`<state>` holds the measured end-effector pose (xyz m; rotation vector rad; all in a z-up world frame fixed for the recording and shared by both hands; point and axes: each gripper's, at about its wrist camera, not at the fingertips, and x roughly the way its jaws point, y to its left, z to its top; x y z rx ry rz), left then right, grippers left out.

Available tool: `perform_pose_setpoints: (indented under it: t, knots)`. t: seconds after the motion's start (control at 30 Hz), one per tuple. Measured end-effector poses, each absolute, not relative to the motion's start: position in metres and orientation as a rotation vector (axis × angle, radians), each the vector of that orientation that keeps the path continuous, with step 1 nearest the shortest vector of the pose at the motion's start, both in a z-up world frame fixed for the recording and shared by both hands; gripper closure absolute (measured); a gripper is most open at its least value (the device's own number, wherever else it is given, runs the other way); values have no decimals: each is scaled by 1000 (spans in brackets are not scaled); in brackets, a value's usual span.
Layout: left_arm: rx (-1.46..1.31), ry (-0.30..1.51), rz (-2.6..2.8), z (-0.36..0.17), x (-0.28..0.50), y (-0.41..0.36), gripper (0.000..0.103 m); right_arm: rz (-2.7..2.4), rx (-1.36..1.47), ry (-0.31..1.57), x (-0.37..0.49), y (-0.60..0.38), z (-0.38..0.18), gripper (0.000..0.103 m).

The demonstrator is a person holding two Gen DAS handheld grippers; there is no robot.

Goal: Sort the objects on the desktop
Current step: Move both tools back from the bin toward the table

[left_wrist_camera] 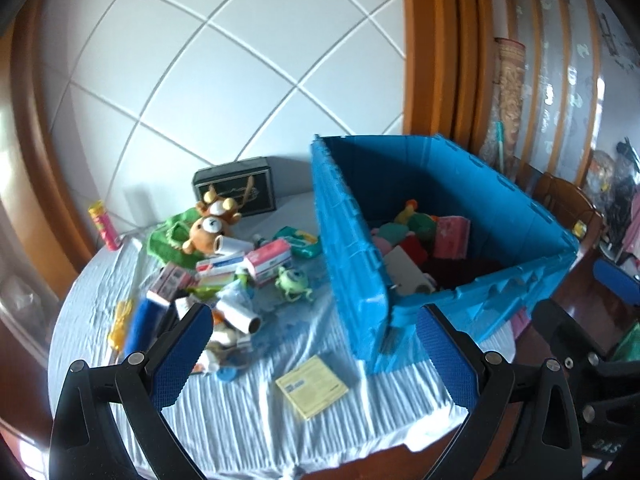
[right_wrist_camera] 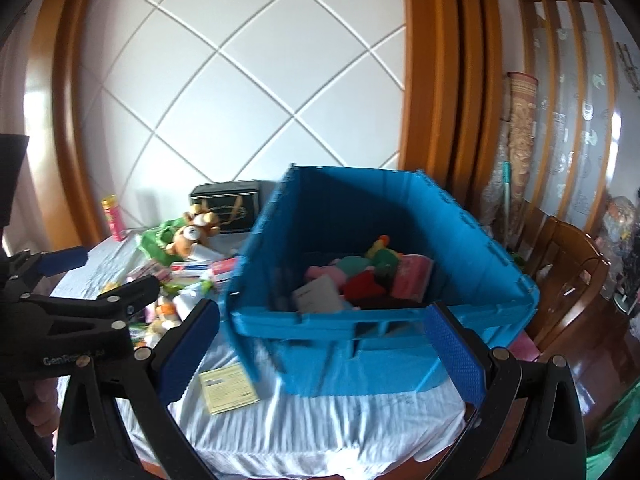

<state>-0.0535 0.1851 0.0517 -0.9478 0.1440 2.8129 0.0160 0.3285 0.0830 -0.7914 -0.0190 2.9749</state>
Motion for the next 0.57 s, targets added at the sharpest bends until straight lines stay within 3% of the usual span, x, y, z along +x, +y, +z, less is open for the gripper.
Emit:
perform_pose_setpoints:
  t: [0.57]
  knots:
    - [-944,87,2890,58,-25,189,0,3029,-815,-76,28,334,83,0]
